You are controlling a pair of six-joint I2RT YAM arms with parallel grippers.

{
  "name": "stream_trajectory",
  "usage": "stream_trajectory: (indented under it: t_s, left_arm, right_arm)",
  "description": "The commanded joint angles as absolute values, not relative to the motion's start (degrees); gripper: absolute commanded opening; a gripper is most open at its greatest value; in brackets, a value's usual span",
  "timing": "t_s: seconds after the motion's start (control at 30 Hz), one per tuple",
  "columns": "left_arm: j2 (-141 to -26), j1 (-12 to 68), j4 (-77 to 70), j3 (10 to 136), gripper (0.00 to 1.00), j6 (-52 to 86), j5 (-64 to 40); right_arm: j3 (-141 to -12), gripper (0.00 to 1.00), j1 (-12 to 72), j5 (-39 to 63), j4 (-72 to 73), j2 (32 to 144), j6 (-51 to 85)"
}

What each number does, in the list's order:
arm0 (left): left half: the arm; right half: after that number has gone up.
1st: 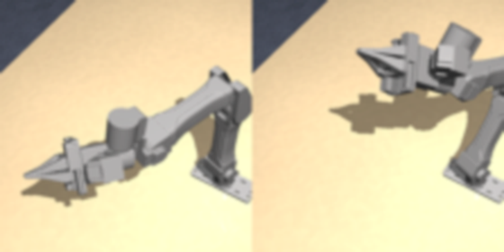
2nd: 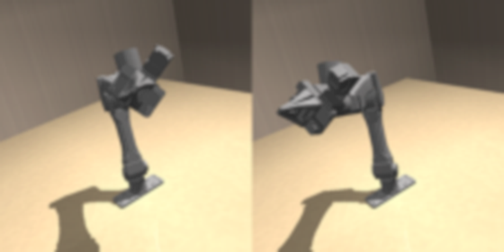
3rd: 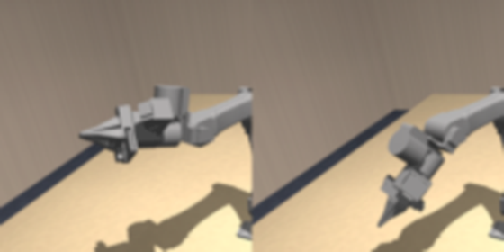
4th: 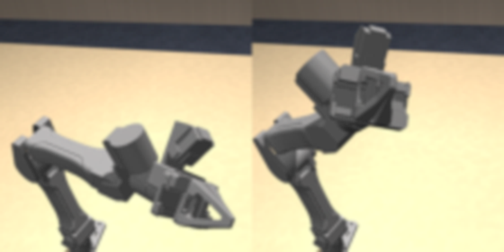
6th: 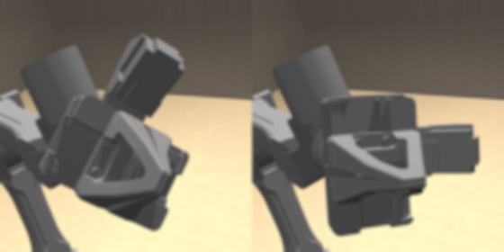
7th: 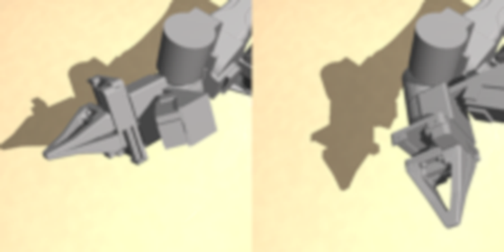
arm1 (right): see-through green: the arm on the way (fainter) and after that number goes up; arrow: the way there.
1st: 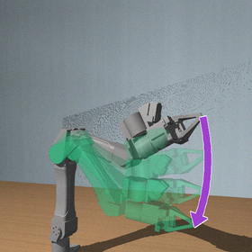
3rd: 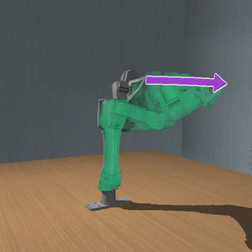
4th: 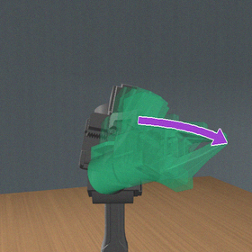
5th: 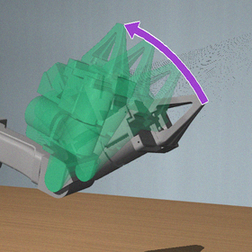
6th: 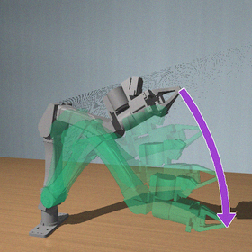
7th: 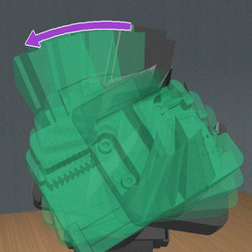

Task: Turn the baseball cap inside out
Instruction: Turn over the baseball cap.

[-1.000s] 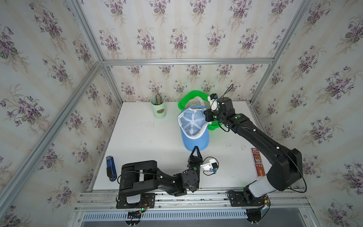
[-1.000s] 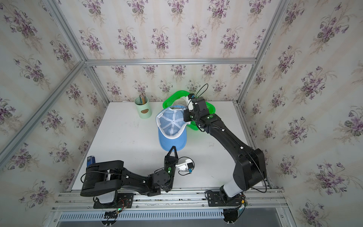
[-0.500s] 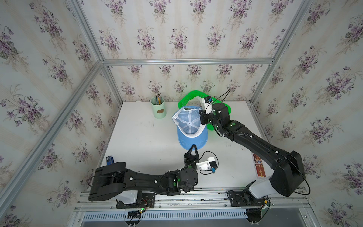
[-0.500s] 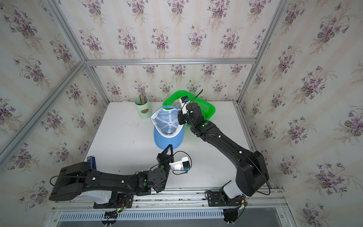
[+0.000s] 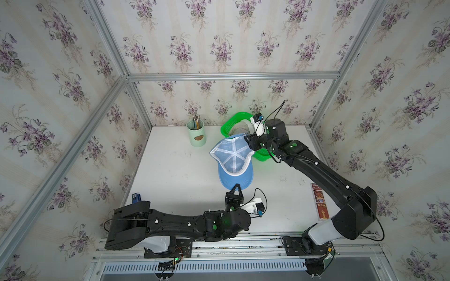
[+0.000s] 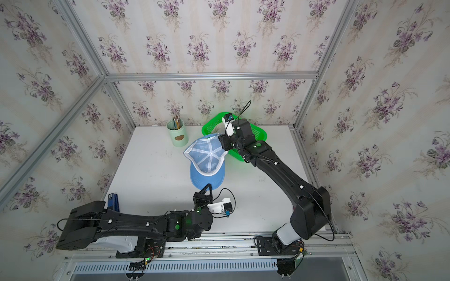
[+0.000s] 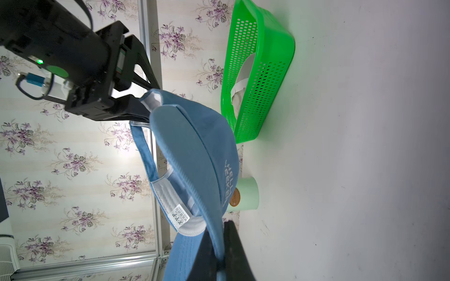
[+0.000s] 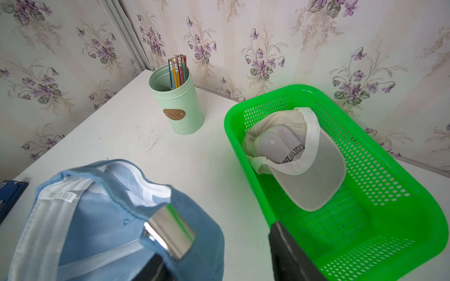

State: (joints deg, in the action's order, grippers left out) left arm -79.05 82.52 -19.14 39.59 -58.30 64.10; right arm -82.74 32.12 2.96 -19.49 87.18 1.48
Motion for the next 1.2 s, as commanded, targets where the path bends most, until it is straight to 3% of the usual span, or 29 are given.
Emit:
stream_trajectory:
  t_s: [0.0,0.23,0.4,0.57,0.7,0.8,0.87,1.0,1.17]
  left_arm:
    - [-79.17,82.45,-17.97,39.64,0.0,-56.6,64.42]
    - [-78.42,82.47,-18.5,39.64,0.0,-58.01,62.83]
    - [-75.49,82.05,-4.88,42.26,0.0,-50.82,57.36]
    - [-71.37,81.75,-0.2,41.69,0.0,-49.7,55.4]
    - [-70.59,82.52,7.16,42.27,0.0,-47.96,51.88]
    - [-69.13,83.62,3.31,39.77,0.0,-52.18,50.76]
    - [-67.94,83.69,2.42,38.58,0.0,-53.7,49.24]
    - [-66.07,83.89,-1.67,35.71,0.0,-58.61,48.01]
    - [-65.05,83.85,0.0,36.47,0.0,-58.51,48.29]
  right_arm:
    - [-86.67,0.63,32.26,7.09,-26.28,86.88,-0.09]
    - [-89.69,0.63,32.26,5.54,-35.49,89.05,-2.71]
    - [-82.57,0.66,32.26,9.4,-35.39,84.94,-1.05]
    - [-74.97,0.66,31.66,5.11,-31.35,80.1,1.17]
    - [-79.81,0.67,26.39,7.58,-31.0,81.04,0.71]
    - [-85.44,0.66,26.18,11.52,-32.56,83.49,-3.1]
    - [-89.19,0.59,26.15,14.54,-35.08,86.27,-5.18]
    - [-90.15,0.31,28.3,15.19,-37.31,89.57,-6.1]
    - [-80.44,0.2,30.36,19.02,-32.04,85.21,-5.36]
